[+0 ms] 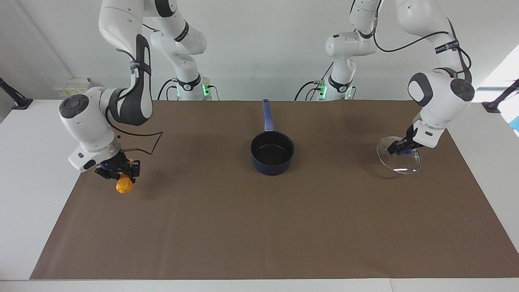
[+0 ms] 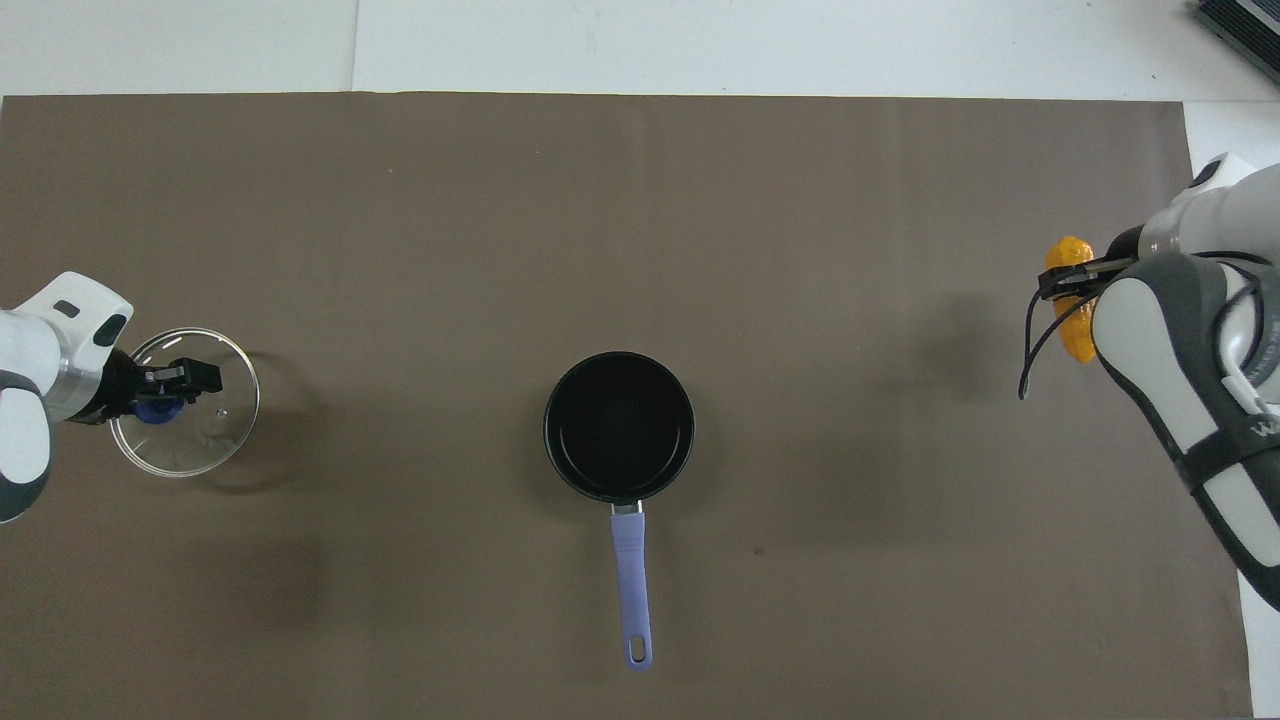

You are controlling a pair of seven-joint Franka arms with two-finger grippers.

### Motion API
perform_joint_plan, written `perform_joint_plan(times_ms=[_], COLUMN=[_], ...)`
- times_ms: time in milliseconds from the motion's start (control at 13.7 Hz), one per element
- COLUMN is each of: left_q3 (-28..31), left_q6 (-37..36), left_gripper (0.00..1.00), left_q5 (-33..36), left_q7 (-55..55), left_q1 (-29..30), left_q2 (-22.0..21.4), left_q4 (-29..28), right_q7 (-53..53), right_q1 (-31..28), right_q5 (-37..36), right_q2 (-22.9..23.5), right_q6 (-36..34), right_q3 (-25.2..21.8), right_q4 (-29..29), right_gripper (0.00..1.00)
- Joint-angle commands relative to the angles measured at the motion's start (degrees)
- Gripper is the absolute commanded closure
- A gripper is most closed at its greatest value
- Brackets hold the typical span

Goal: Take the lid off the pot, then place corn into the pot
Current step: 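Set the lid down with the left gripper while the right gripper lifts the corn, then carry the corn over the pot with the right gripper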

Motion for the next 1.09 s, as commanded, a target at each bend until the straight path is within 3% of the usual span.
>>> perform_joint_plan(times_ms=[0, 291, 364, 437, 1020], left_q3=[-0.66, -0.66, -0.66, -0.66, -0.66], left_q6=[5.68, 9.65, 9.65, 9.65, 8.68], left_gripper=[1.0, 1.0, 0.83, 0.01, 0.0], left_q5=[0.08, 0.08, 0.08, 0.08, 0.08], left_q7=[-0.05, -0.14, -0.14, -0.31, 0.74], left_q1=[0.89, 0.98, 0.89, 0.89, -0.16], left_q2=[-1.55, -0.58, -0.58, -0.58, -0.4], left_q4=[-5.17, -7.55, -7.55, -7.55, -5.45], right_q7=[2.3, 6.95, 9.49, 12.56, 31.37], right_q1=[1.12, 5.33, 6.91, 8.84, 23.25], right_q5=[0.51, 0.25, -0.19, -0.63, -0.11], right_q2=[-4.9, -9.03, -9.91, -10.36, -12.03], right_q6=[-4.21, -9.92, -10.98, -11.6, -15.56], right_q3=[0.31, 0.31, 0.31, 0.31, 0.4], right_q4=[-1.1, -0.31, -0.3, -0.3, -0.57], right_gripper=[1.0, 1.0, 1.0, 1.0, 1.0])
